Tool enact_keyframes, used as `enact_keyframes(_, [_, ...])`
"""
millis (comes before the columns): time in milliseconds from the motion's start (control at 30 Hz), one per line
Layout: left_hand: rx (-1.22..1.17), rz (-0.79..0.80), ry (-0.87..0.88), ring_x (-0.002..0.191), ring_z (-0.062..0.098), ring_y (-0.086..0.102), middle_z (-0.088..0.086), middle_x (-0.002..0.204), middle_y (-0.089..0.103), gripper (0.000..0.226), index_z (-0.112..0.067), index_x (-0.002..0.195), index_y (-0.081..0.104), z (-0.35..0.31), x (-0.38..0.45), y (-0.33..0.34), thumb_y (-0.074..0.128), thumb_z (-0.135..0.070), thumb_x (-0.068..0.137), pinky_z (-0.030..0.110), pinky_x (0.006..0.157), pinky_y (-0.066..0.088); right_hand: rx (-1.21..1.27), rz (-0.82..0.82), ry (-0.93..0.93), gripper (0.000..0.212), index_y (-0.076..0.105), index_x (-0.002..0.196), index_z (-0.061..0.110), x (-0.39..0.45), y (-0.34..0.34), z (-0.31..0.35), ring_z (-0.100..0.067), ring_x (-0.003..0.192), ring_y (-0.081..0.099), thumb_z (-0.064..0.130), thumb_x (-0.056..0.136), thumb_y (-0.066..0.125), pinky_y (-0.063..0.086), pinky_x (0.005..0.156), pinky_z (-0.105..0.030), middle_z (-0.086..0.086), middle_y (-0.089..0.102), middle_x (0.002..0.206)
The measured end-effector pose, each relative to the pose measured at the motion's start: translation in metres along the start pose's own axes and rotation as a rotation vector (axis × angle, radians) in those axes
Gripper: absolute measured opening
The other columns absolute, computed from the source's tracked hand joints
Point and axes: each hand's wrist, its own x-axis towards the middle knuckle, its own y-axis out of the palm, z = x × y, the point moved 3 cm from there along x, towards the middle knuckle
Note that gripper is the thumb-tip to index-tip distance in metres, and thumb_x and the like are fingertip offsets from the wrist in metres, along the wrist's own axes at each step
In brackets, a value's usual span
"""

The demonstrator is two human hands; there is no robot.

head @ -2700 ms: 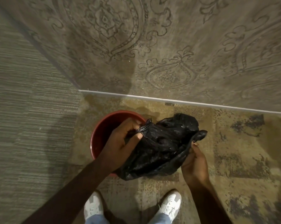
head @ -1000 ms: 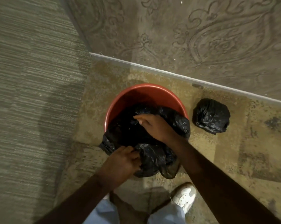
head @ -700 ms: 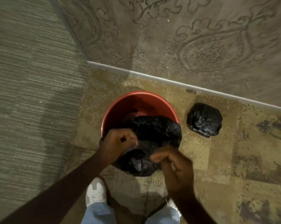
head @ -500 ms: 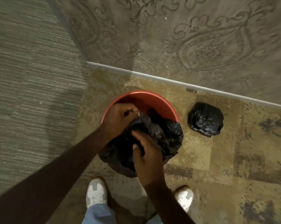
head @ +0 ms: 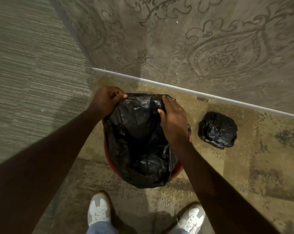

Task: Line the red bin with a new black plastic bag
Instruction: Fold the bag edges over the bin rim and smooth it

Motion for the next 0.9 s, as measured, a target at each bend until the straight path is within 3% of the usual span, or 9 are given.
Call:
enact_keyframes(167, [0.012,0.108,-0.134,0.058,0.007,0.059,0.011,0.073,0.069,0.018,-0.003,0.081,0.075,0.027,0.009,0.017,0.07,-0.014,0.094,0.023,0.065,0.047,0.017,0.034,0.0,0.048,0.049,0.149,0.013,0.013,0.007,-0.014,-0.033,0.13,0.056,0.033,0.106,0.048,0.047,0.105,-0.043,-0.012,0.059,0.145])
enact_keyframes(300, [0.0,0.181,-0.224,0.043,-0.008,0.055,0.003,0.063,0.065,0.015,0.0,0.085,0.075,0.05,0.004,0.03,0.064,0.001,0.094,0.014,0.054,0.047,0.108,0.051,0.073,0.036,0.061,0.131,0.022,0.02,0.01,-0.036,-0.03,0.109,0.066,0.04,0.106,0.043,0.05,0.083,-0.035,-0.006,0.071,0.123])
enact_keyframes(400, [-0.096,0.198,-0.243,0.044,-0.007,0.055,-0.001,0.058,0.062,0.021,-0.003,0.08,0.07,0.057,-0.004,0.031,0.06,0.008,0.094,0.011,0.051,0.045,0.271,0.076,-0.003,0.034,0.063,0.132,0.02,0.022,0.008,-0.049,-0.023,0.111,0.066,0.035,0.103,0.053,0.051,0.089,-0.033,-0.003,0.07,0.124])
enact_keyframes(500, [-0.208,0.148,-0.303,0.049,0.001,0.056,0.009,0.064,0.06,0.034,-0.007,0.068,0.063,0.063,-0.025,0.029,0.055,-0.006,0.101,0.021,0.053,0.045,0.459,0.07,-0.063,0.054,0.048,0.149,0.02,0.009,0.0,-0.061,-0.015,0.131,0.054,0.021,0.098,0.065,0.047,0.108,-0.035,0.001,0.054,0.145])
enact_keyframes(567, [-0.333,0.069,-0.402,0.054,0.007,0.063,0.01,0.07,0.064,0.043,-0.006,0.077,0.067,0.067,-0.049,0.026,0.046,-0.029,0.107,0.023,0.055,0.05,0.547,0.013,-0.027,0.07,0.038,0.156,0.025,-0.011,-0.006,-0.07,-0.011,0.141,0.044,0.013,0.095,0.069,0.041,0.113,-0.032,0.008,0.044,0.153])
enact_keyframes(633, [-0.389,0.022,-0.501,0.063,0.015,0.069,0.009,0.077,0.071,0.059,-0.007,0.093,0.071,0.066,-0.078,0.025,0.035,-0.051,0.106,0.028,0.058,0.056,0.651,-0.023,0.122,0.078,0.035,0.157,0.032,-0.035,-0.008,-0.079,-0.01,0.142,0.043,0.01,0.091,0.072,0.044,0.11,-0.03,0.008,0.043,0.156])
enact_keyframes(700, [-0.381,-0.015,-0.542,0.07,0.02,0.073,0.005,0.083,0.075,0.057,-0.011,0.1,0.071,0.061,-0.109,0.025,0.036,-0.056,0.102,0.03,0.052,0.059,0.706,-0.049,0.326,0.076,0.041,0.151,0.04,-0.059,-0.009,-0.082,0.001,0.128,0.051,0.013,0.088,0.075,0.051,0.092,-0.014,0.01,0.052,0.144])
enact_keyframes(800, [-0.369,-0.134,-0.499,0.074,0.036,0.074,0.013,0.087,0.075,0.035,-0.009,0.099,0.069,0.054,-0.147,0.031,0.059,-0.042,0.098,0.03,0.048,0.059,0.605,-0.158,0.464,0.057,0.057,0.133,0.036,-0.089,-0.009,-0.083,0.023,0.099,0.051,0.012,0.086,0.076,0.042,0.071,0.004,0.024,0.056,0.112])
enact_keyframes(900, [-0.398,-0.278,-0.461,0.072,0.047,0.072,0.022,0.083,0.074,0.019,-0.007,0.098,0.073,0.052,-0.166,0.035,0.067,-0.024,0.096,0.037,0.051,0.061,0.685,-0.248,0.506,0.033,0.063,0.106,0.034,-0.103,-0.008,-0.081,0.018,0.081,0.06,0.009,0.088,0.074,0.042,0.062,0.002,0.024,0.068,0.089])
